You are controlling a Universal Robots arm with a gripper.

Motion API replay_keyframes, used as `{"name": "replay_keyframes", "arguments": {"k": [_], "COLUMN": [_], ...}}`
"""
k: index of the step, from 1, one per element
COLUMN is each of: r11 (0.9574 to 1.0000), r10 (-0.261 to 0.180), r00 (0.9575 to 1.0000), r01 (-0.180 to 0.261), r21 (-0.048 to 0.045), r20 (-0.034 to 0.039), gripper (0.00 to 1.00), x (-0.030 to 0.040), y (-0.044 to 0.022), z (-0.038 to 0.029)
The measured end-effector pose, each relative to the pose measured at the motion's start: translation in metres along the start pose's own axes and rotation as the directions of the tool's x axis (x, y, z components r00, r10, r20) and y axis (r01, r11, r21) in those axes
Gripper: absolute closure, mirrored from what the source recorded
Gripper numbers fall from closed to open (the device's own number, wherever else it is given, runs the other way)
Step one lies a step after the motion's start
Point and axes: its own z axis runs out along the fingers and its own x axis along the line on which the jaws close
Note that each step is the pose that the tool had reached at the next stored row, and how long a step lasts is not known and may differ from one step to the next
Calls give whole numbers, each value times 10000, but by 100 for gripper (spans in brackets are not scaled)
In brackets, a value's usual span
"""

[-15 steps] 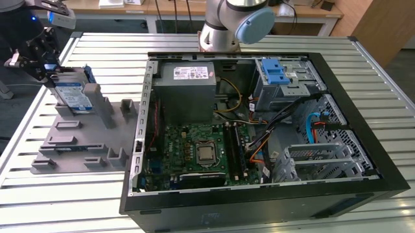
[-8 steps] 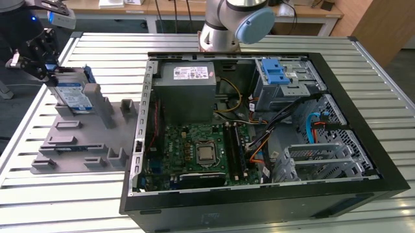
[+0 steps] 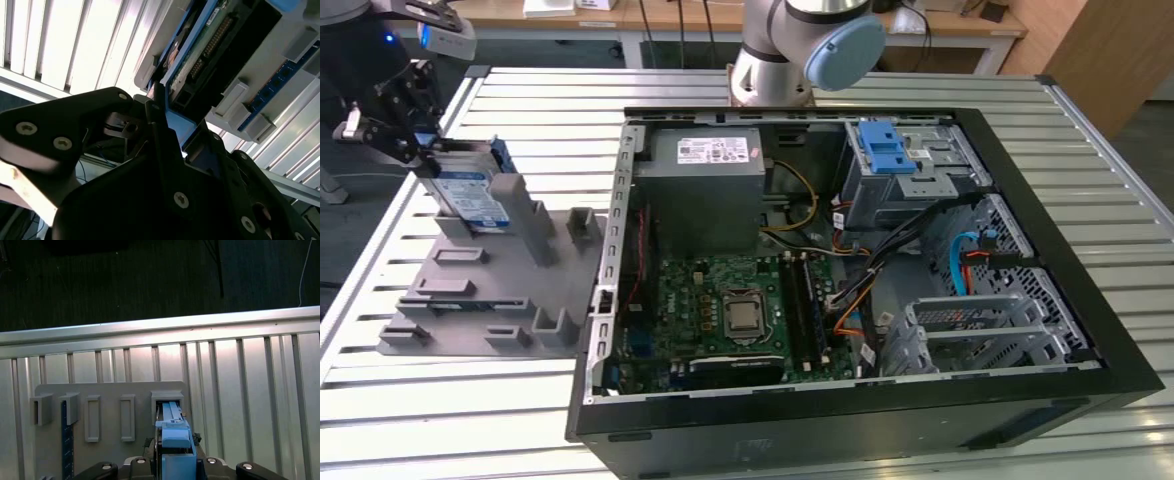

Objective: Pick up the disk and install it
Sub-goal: 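Pick up the disk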

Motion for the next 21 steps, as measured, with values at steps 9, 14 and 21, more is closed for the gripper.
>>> {"name": "replay_keyframes", "arguments": {"k": [9, 14, 21], "r11": [9981, 9978, 9966], "r10": [-618, -666, -823], "r00": [9981, 9978, 9966], "r01": [618, 666, 823], "r21": [-7, -8, -10], "r20": [-8, -9, -11], "gripper": [63, 63, 63], "x": [1, 1, 1], "y": [0, 0, 0], "z": [1, 0, 0]}}
